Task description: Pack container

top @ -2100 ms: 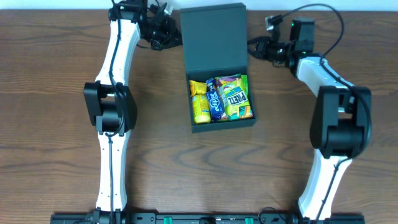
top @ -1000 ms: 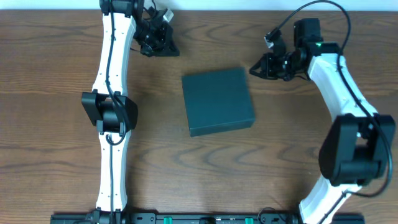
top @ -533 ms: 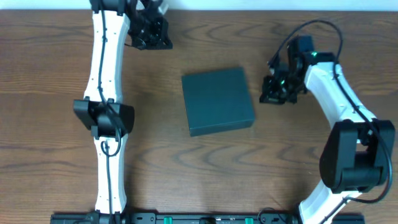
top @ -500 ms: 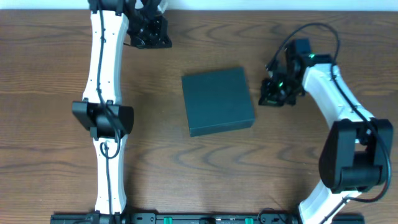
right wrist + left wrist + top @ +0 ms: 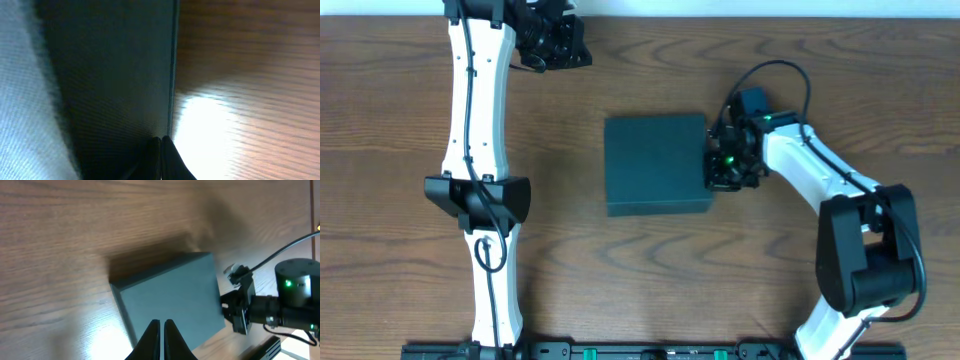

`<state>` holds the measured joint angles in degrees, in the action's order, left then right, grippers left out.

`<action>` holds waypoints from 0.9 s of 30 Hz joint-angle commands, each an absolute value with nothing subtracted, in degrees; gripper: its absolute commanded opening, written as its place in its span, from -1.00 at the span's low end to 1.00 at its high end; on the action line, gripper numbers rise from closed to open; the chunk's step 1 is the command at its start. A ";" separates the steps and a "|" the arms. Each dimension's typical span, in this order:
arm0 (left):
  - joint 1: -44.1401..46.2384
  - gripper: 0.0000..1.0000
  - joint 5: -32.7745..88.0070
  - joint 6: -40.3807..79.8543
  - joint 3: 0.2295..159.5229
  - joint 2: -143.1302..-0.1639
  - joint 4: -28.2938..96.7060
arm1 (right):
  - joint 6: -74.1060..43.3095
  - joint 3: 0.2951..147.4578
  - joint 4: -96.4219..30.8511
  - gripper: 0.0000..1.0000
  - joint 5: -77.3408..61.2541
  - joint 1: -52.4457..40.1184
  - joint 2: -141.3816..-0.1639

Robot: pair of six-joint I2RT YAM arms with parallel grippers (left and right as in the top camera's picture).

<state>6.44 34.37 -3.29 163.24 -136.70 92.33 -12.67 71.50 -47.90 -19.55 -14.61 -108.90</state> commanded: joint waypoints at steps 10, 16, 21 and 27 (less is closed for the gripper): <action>4.34 -0.88 31.90 -4.27 164.11 -134.37 96.79 | -14.76 72.47 -48.16 -0.96 -15.42 -12.97 -105.16; 0.58 -0.88 27.20 -4.08 164.07 -127.24 96.79 | -13.34 74.83 -48.18 -0.97 -11.11 -11.84 -95.85; -1.37 -0.88 25.76 -3.84 162.45 -116.79 96.79 | -12.58 75.81 -48.56 -0.97 -11.14 -11.97 -84.71; -1.34 -0.88 24.67 -3.90 150.36 -99.31 96.79 | -12.58 75.81 -53.36 -0.96 -11.14 -12.08 -69.41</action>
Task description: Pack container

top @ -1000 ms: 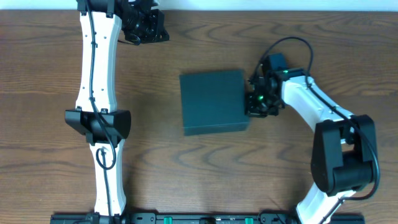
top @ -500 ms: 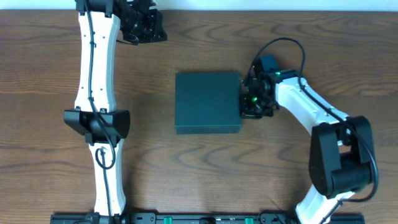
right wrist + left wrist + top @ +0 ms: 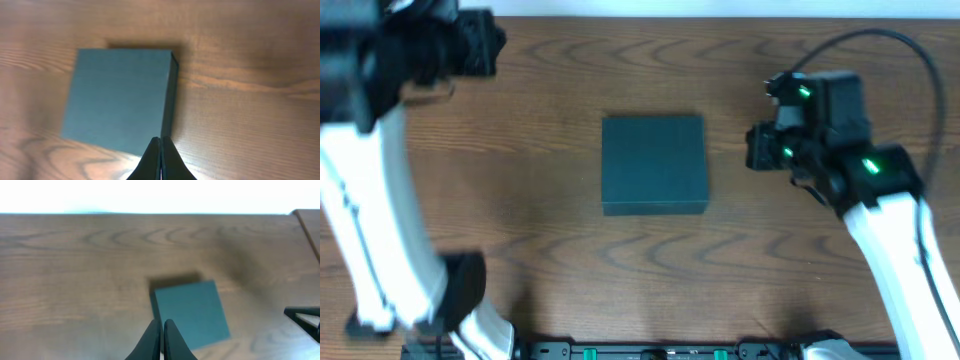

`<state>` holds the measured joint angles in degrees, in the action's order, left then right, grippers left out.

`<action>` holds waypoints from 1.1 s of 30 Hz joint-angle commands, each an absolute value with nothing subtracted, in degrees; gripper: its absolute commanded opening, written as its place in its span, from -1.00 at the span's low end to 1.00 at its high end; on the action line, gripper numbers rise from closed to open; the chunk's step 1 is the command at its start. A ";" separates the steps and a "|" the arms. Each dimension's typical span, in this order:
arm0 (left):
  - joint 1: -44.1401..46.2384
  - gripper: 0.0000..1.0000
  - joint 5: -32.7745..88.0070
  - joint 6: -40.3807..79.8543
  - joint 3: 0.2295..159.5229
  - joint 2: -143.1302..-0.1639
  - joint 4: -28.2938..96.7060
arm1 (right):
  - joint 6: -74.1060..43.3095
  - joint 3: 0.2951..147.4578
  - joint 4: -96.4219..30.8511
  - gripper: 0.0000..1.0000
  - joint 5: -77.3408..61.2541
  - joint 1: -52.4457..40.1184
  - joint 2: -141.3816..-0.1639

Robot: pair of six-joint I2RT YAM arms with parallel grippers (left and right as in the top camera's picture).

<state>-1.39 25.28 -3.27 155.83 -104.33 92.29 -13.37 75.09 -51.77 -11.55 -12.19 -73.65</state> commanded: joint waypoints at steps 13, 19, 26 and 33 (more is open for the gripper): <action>0.82 -0.88 23.81 -5.15 95.59 -52.66 89.54 | -12.62 67.13 -71.59 -0.97 -16.12 -12.08 -44.01; 0.82 -0.88 23.99 -0.32 72.90 -33.19 84.09 | -12.84 54.08 -71.57 -0.97 -21.02 -12.08 -31.70; 0.78 -0.88 24.45 4.36 55.48 -19.99 82.46 | -15.77 45.06 -72.69 -0.96 -22.06 -12.08 -22.87; 0.78 0.91 28.51 15.49 51.68 -18.74 78.46 | -22.74 44.49 -73.08 0.99 -22.72 -12.08 -22.46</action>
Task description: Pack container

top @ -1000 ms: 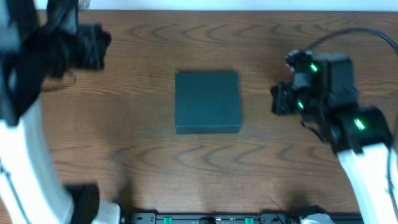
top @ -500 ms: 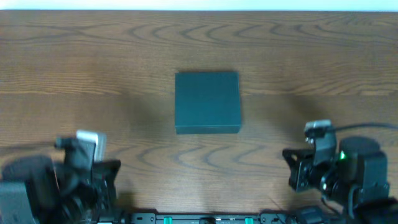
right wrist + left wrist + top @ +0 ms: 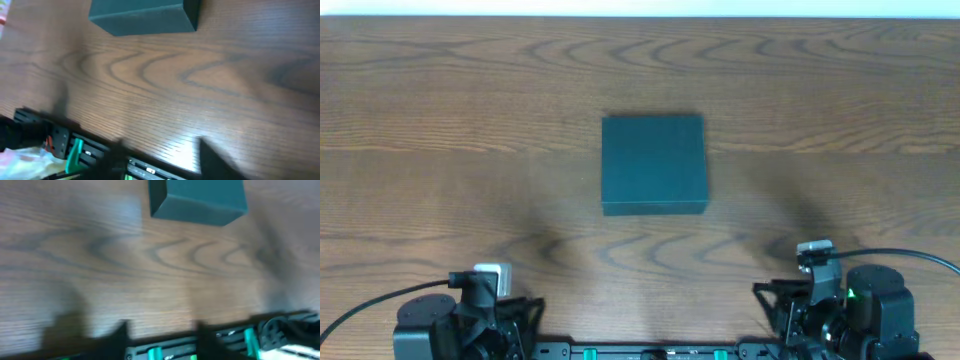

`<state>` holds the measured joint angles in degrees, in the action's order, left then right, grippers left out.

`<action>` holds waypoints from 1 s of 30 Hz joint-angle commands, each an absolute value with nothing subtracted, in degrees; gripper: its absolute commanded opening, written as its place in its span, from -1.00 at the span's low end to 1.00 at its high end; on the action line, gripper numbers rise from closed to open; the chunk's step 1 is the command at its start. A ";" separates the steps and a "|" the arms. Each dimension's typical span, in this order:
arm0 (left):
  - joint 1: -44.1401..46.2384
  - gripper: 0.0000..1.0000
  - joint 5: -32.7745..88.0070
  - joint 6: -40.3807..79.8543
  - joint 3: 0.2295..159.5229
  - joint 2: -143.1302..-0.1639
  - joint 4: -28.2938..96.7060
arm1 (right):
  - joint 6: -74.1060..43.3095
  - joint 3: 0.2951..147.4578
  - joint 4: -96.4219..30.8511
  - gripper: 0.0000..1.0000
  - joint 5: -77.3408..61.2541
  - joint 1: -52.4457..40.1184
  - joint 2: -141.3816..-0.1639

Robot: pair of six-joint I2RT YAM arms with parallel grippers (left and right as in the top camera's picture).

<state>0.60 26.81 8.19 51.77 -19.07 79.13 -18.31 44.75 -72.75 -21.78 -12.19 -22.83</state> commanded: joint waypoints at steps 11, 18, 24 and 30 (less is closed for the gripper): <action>0.78 0.91 27.83 26.61 51.66 -18.74 79.44 | -28.88 44.49 -73.06 0.98 -22.65 -12.05 -22.46; 0.78 0.91 26.74 26.57 51.66 -18.74 79.50 | -28.88 44.49 -73.06 0.98 -22.68 -12.05 -22.46; 0.78 0.91 17.21 26.61 51.59 -18.41 75.29 | -28.88 44.49 -73.06 0.99 -22.68 -12.05 -22.46; 0.60 0.91 6.90 13.98 49.45 -15.00 58.65 | -28.88 44.49 -73.06 0.99 -22.68 -12.05 -22.46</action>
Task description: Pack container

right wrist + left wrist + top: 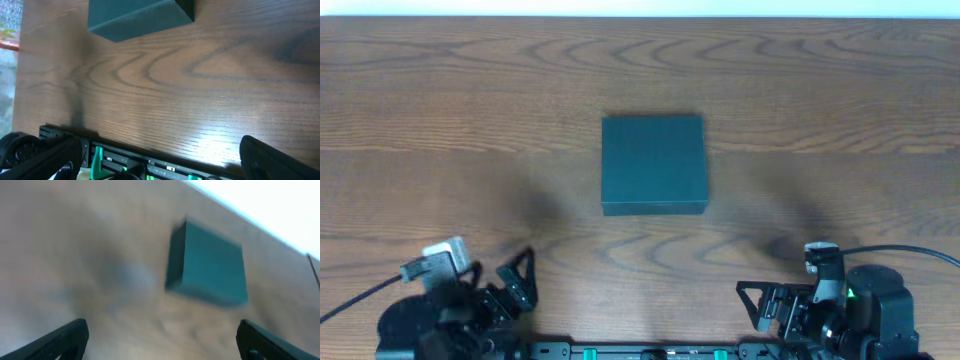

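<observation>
The container, a closed dark teal box [653, 164], lies flat at the middle of the wooden table. It also shows in the left wrist view [207, 272] and at the top of the right wrist view [137, 17]. My left gripper [523, 278] sits at the near left edge, open, with its fingers [65, 340] spread wide and nothing between them. My right gripper [757, 305] sits at the near right edge, also open and empty, one of its fingers [275, 160] at the frame's corner. Both grippers are well short of the box.
A black mounting rail with green clips [115, 165] runs along the table's near edge [650, 352]. Bare wood grain table [820, 100] surrounds the box on all sides. No loose items show.
Both grippers have opened wide at the near edge. The left wrist has tilted, so its view now takes in the box and the table's far edge. The box has not moved.
First my shut right gripper was against the box's right side, and the shut left gripper was at the far left. Then both were raised away from the box. Then both arms were folded back at the near edge, where they now stand open.
</observation>
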`<state>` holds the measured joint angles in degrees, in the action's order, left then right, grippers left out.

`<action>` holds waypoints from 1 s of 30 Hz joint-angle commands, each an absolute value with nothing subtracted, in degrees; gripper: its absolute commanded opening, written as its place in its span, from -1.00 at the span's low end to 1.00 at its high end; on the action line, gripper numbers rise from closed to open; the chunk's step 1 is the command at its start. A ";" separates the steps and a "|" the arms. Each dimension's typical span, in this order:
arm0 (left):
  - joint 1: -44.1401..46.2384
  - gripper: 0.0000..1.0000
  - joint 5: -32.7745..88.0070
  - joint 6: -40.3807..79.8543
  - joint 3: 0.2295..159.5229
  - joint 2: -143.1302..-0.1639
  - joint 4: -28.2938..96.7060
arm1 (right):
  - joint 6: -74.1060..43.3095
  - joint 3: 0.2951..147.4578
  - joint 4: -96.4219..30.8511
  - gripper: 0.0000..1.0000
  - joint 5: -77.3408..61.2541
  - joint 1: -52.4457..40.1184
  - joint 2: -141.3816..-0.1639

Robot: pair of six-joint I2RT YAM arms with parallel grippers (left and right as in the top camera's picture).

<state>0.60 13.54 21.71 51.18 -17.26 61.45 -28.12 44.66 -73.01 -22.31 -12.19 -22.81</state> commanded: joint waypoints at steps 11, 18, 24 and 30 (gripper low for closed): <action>-5.02 0.91 -2.46 4.25 23.94 -3.60 35.59 | -28.88 44.49 -73.06 0.99 -22.68 -12.05 -22.46; -5.34 0.91 -3.84 4.27 12.25 -2.33 23.03 | -28.88 44.49 -73.06 0.99 -22.65 -12.05 -22.46; -5.32 0.91 -4.47 4.29 9.34 -0.21 22.79 | -28.88 44.49 -73.06 0.99 -22.68 -12.05 -22.46; -5.28 0.91 -4.51 4.21 6.83 -0.23 23.53 | -28.88 44.49 -73.06 0.98 -22.68 -12.05 -22.46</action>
